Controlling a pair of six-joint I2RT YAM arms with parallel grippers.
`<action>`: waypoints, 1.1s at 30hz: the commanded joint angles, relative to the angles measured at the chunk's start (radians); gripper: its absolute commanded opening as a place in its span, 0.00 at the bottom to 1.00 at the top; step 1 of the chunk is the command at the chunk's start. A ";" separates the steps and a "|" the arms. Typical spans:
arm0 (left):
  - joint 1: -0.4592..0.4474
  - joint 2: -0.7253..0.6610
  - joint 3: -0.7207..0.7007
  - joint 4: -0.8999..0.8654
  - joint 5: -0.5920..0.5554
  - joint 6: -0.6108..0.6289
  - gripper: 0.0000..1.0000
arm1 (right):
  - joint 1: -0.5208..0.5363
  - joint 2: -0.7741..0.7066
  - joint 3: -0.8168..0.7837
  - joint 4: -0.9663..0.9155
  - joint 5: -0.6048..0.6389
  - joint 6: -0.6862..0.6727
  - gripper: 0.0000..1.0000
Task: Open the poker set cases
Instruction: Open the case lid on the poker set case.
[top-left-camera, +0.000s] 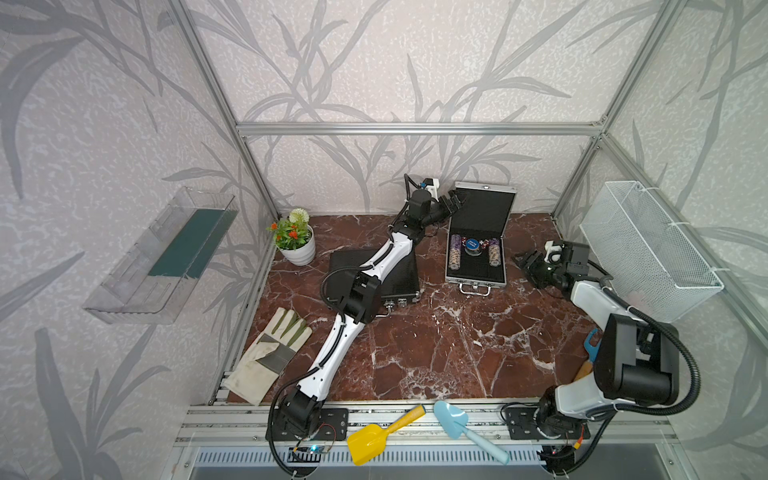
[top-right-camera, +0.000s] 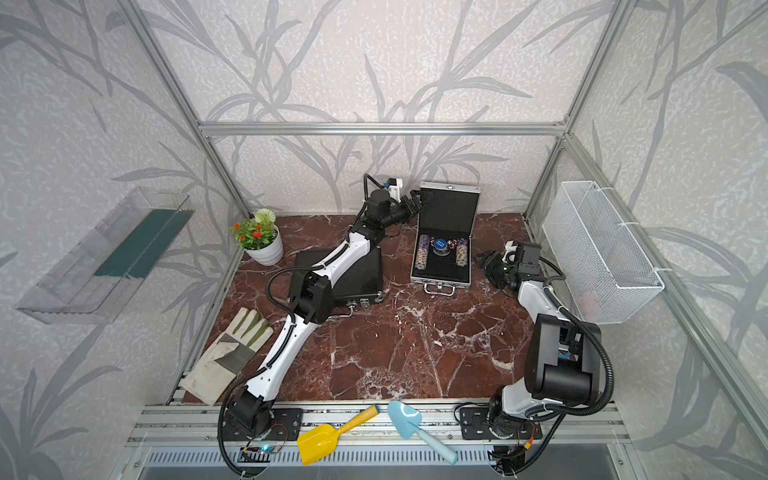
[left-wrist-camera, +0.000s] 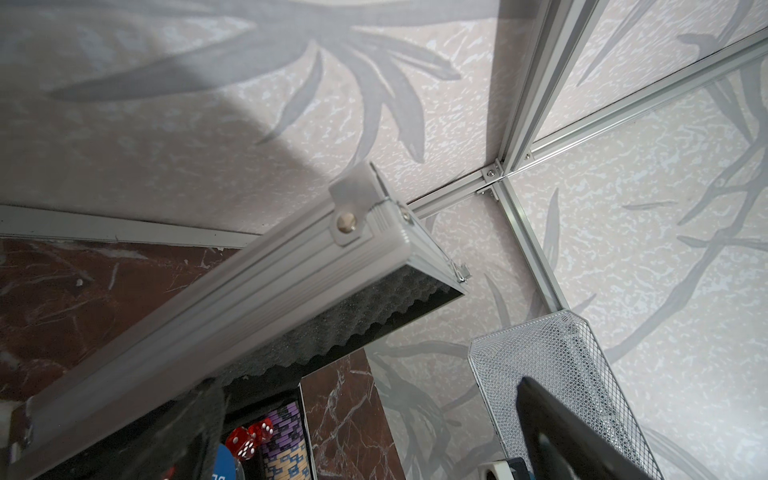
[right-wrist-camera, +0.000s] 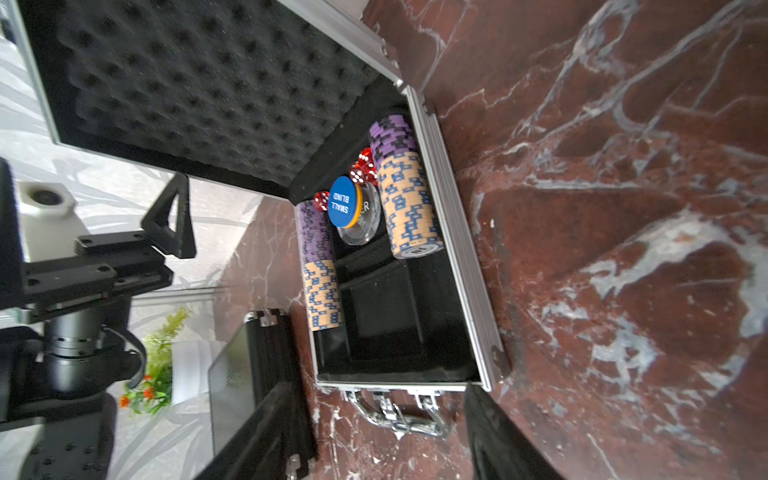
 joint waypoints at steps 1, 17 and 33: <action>0.021 -0.019 0.020 -0.012 0.009 0.011 0.99 | 0.008 -0.027 0.003 -0.102 0.068 -0.093 0.65; 0.003 -0.332 -0.392 0.060 -0.014 0.142 0.99 | 0.084 -0.050 0.021 -0.162 0.097 -0.156 0.65; 0.005 -0.342 -0.420 0.035 -0.001 0.147 0.99 | 0.198 0.082 0.116 -0.152 0.078 -0.117 0.65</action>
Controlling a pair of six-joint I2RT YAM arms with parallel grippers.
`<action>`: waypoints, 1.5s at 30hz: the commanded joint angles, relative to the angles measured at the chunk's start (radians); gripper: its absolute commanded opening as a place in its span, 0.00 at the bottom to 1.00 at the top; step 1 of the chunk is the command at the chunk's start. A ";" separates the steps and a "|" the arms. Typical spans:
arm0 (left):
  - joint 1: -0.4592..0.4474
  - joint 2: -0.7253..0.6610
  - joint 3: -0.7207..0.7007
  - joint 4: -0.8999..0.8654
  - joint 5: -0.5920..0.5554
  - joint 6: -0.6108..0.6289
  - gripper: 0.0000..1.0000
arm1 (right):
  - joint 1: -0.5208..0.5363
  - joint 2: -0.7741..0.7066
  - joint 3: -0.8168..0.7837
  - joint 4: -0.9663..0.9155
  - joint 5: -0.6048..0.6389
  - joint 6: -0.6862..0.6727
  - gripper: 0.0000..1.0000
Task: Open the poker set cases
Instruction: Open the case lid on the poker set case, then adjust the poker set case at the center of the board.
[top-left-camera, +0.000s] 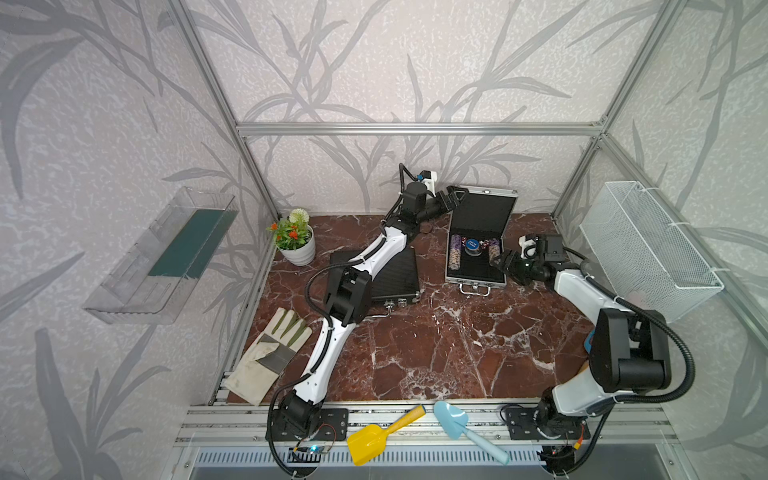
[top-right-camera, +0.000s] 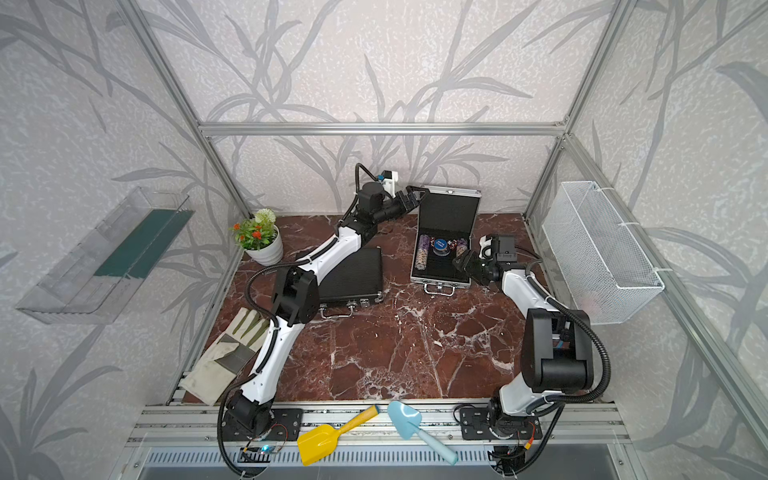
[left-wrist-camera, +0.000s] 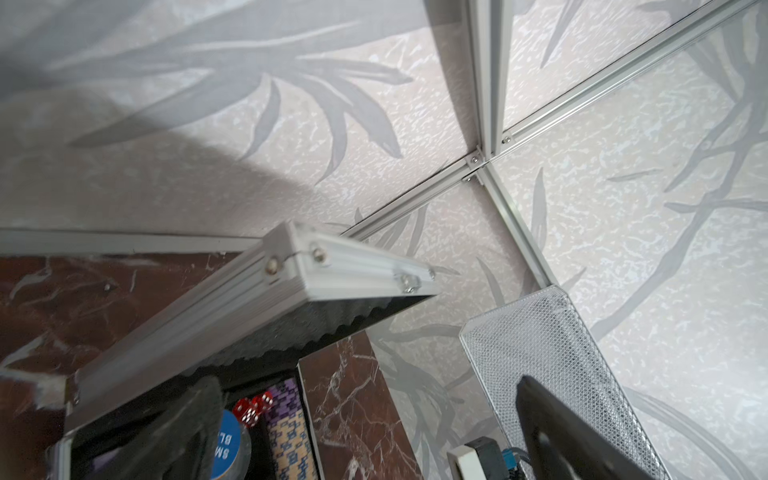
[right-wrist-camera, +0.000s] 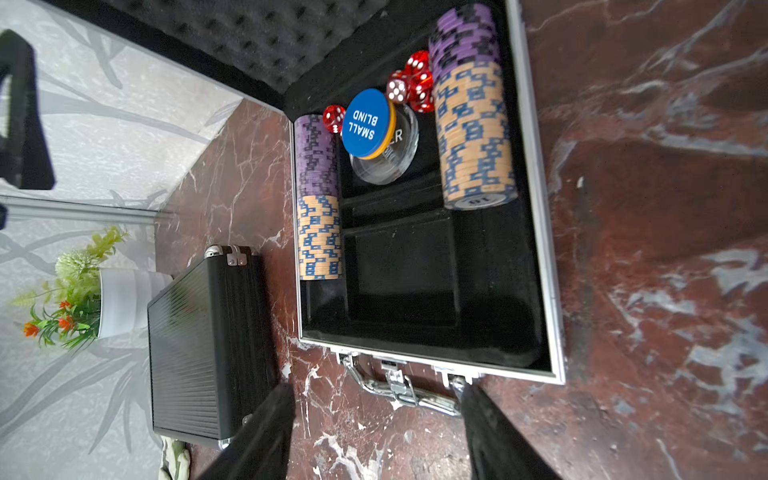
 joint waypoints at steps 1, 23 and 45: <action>0.002 -0.094 -0.100 0.026 -0.016 0.038 0.99 | 0.031 0.025 0.002 -0.007 0.007 0.008 0.65; 0.147 -1.037 -1.191 -0.272 -0.608 0.334 0.99 | 0.433 0.153 0.021 0.300 -0.088 0.133 0.65; 0.482 -1.320 -1.601 -0.419 -0.492 0.260 0.99 | 0.576 0.293 -0.003 0.417 -0.045 0.205 0.69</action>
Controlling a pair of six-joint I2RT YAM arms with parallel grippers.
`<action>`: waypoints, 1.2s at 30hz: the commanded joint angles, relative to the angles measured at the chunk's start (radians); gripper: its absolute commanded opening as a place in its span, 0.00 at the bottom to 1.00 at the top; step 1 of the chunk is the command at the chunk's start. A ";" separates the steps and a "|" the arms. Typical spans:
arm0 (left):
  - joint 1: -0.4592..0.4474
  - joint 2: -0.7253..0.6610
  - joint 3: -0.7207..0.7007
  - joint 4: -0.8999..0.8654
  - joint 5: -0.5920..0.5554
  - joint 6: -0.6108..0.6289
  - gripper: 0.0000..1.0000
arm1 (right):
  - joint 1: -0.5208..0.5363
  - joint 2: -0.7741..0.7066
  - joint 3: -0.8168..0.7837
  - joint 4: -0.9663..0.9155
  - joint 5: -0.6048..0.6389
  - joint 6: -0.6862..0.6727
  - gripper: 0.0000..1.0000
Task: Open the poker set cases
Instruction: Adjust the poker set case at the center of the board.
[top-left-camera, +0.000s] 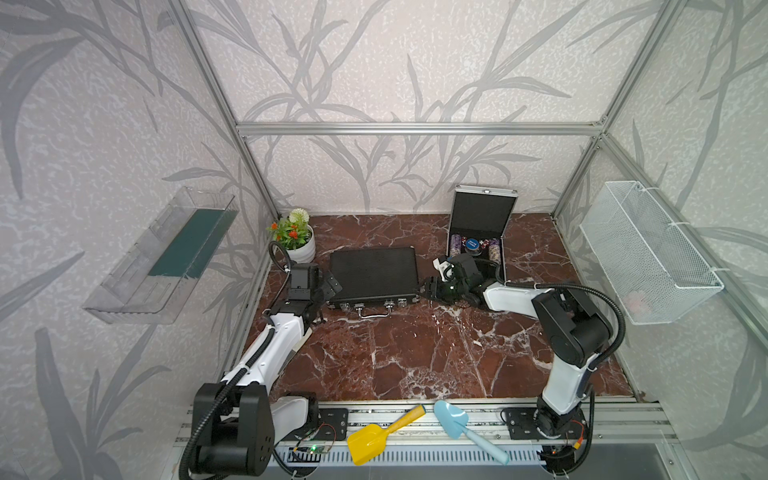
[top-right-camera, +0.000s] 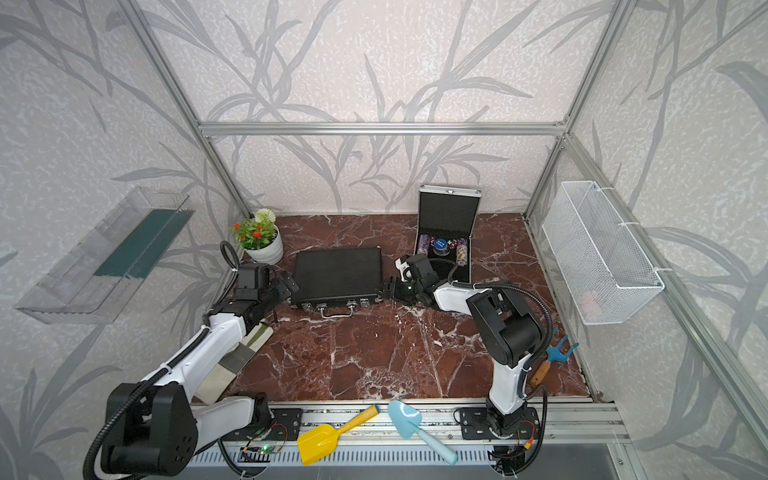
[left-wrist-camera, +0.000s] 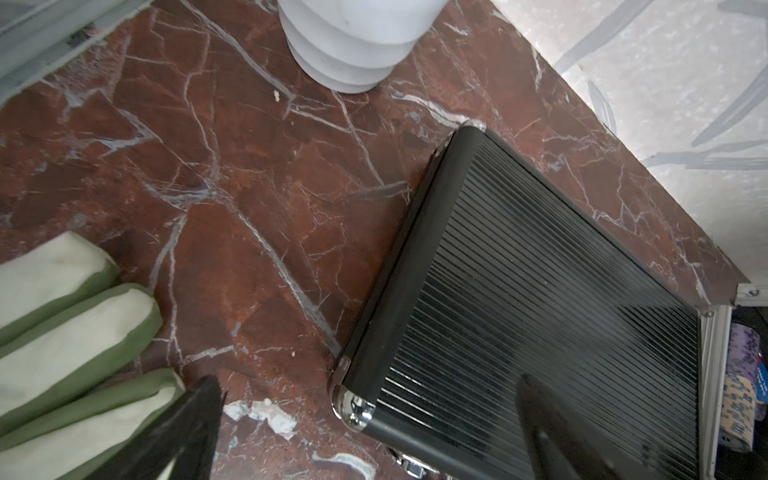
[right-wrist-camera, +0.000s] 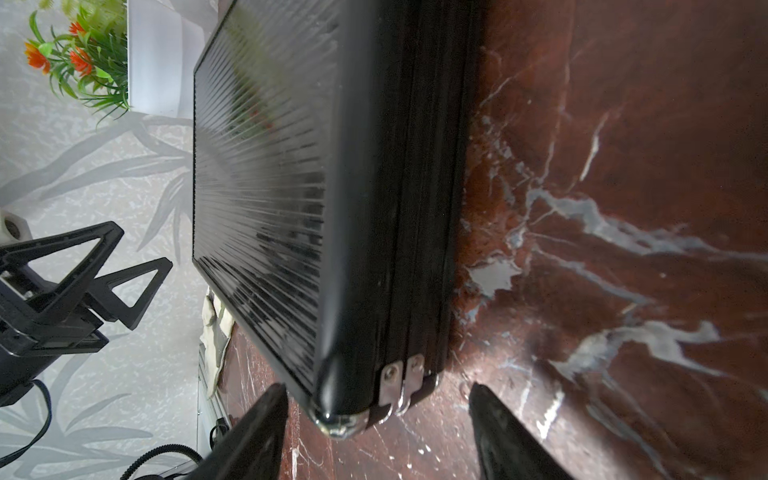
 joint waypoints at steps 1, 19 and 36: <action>0.005 -0.013 -0.032 0.013 0.052 0.010 0.99 | 0.014 0.020 0.037 -0.008 0.017 -0.006 0.69; 0.006 0.099 -0.056 0.099 0.193 0.062 0.89 | 0.027 0.086 0.100 -0.051 0.045 -0.010 0.70; 0.004 0.141 0.011 0.060 0.155 0.137 0.79 | 0.028 0.116 0.159 -0.106 0.058 -0.049 0.66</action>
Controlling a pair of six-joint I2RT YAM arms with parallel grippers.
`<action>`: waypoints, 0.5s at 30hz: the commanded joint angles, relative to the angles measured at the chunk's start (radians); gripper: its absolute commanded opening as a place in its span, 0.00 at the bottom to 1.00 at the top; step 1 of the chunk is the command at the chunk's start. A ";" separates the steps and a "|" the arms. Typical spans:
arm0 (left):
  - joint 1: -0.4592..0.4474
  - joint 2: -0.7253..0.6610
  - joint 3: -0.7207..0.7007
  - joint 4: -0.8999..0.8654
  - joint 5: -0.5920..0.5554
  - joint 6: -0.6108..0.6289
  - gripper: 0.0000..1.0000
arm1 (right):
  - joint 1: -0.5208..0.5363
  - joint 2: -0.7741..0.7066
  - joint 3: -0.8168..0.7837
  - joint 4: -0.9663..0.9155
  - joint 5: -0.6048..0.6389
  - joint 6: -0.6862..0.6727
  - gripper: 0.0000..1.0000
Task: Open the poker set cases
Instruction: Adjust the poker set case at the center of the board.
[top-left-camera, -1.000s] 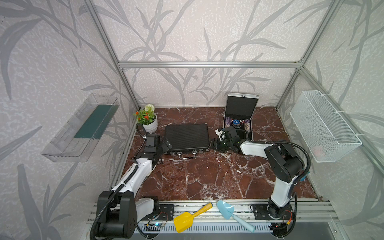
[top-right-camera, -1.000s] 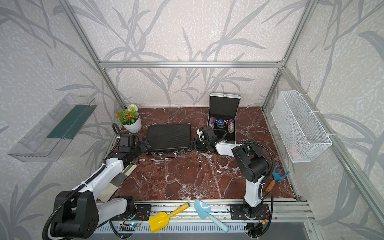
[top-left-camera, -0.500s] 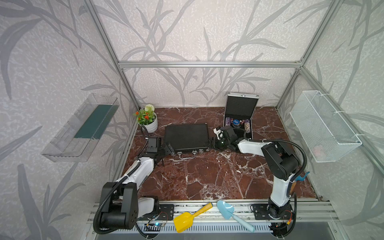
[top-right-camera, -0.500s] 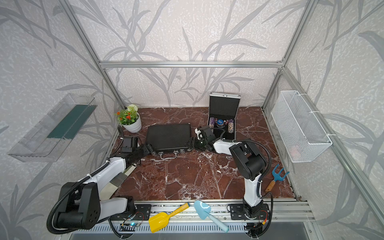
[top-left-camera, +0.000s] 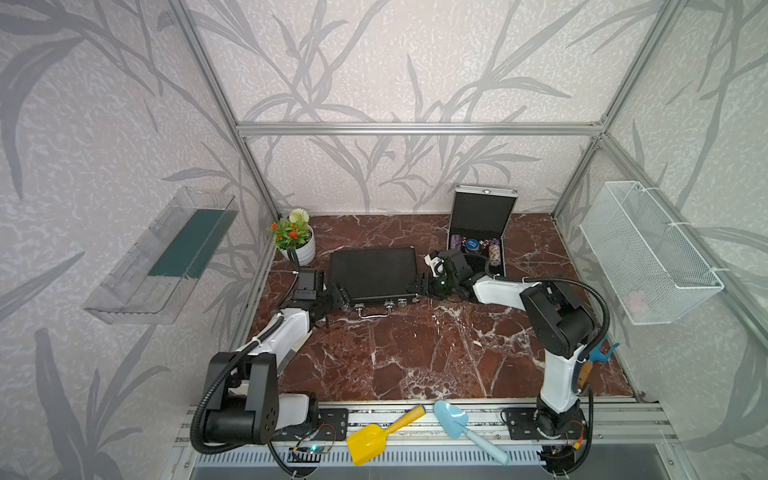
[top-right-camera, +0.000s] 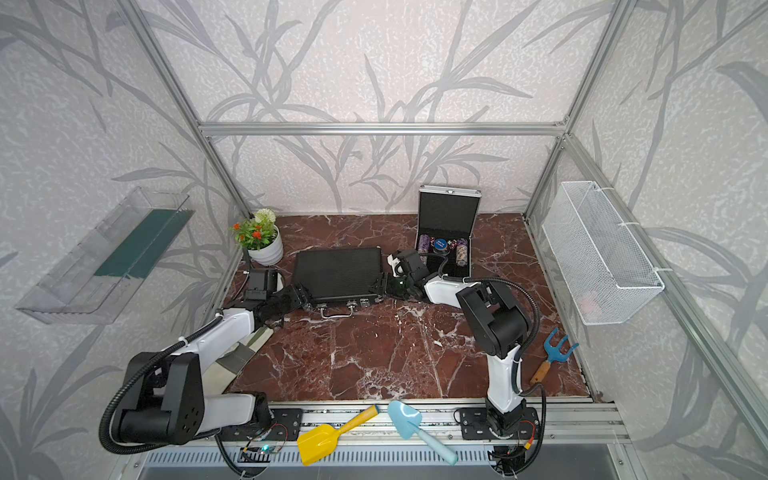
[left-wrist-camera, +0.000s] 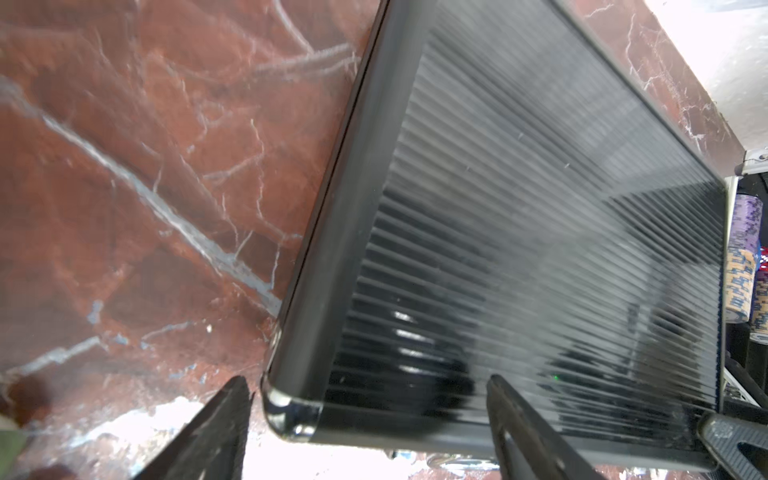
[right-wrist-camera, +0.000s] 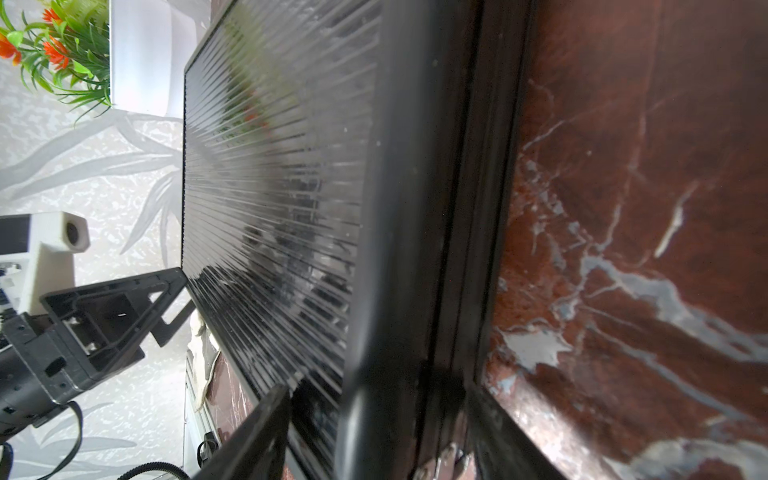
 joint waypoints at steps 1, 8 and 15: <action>0.003 0.004 0.043 -0.009 -0.068 0.022 0.78 | 0.003 0.027 0.023 -0.043 0.028 -0.022 0.66; 0.003 0.079 0.080 0.031 -0.081 0.042 0.76 | 0.001 0.035 0.044 -0.064 0.034 -0.036 0.66; 0.003 0.155 0.096 0.078 0.056 0.059 0.57 | 0.000 0.051 0.065 -0.073 0.041 -0.035 0.66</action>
